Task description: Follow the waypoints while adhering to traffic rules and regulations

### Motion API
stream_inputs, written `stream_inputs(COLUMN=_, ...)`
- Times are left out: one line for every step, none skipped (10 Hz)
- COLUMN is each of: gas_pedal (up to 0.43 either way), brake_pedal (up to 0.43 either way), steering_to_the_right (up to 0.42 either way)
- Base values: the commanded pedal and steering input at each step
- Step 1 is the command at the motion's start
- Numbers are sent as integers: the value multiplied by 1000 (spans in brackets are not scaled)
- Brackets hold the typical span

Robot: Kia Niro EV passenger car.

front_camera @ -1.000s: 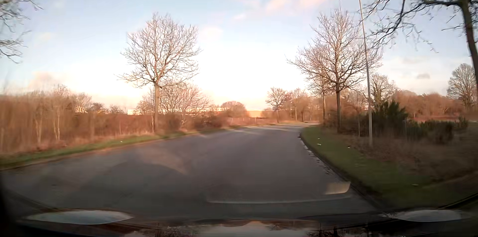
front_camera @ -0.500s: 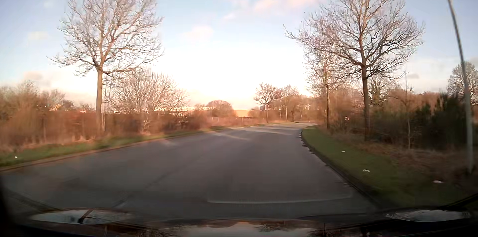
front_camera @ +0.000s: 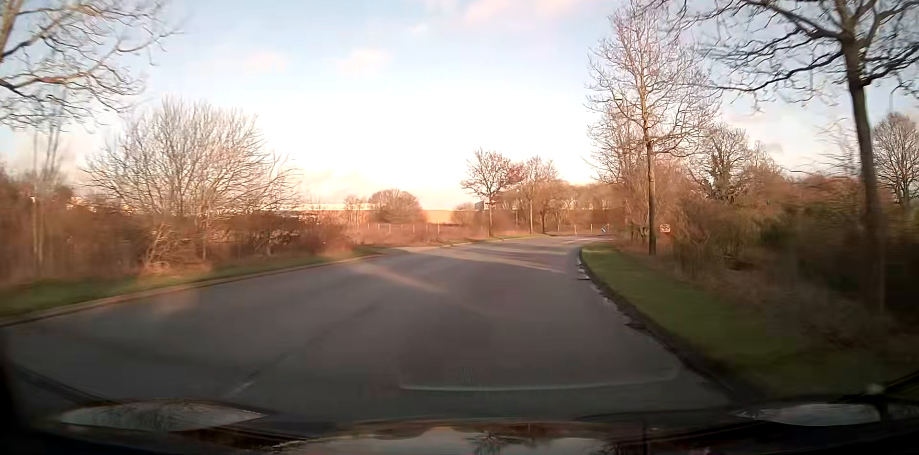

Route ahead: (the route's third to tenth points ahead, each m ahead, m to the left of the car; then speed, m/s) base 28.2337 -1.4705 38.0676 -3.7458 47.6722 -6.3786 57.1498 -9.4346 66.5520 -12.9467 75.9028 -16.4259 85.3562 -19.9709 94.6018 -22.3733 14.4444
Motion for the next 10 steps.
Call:
stream_inputs(gas_pedal=169, brake_pedal=0, steering_to_the_right=32)
stream_inputs(gas_pedal=169, brake_pedal=0, steering_to_the_right=32)
stream_inputs(gas_pedal=169, brake_pedal=0, steering_to_the_right=31)
stream_inputs(gas_pedal=169, brake_pedal=0, steering_to_the_right=32)
stream_inputs(gas_pedal=169, brake_pedal=0, steering_to_the_right=31)
stream_inputs(gas_pedal=169, brake_pedal=0, steering_to_the_right=32)
stream_inputs(gas_pedal=169, brake_pedal=0, steering_to_the_right=32)
stream_inputs(gas_pedal=169, brake_pedal=0, steering_to_the_right=32)
stream_inputs(gas_pedal=157, brake_pedal=0, steering_to_the_right=31)
stream_inputs(gas_pedal=157, brake_pedal=0, steering_to_the_right=31)
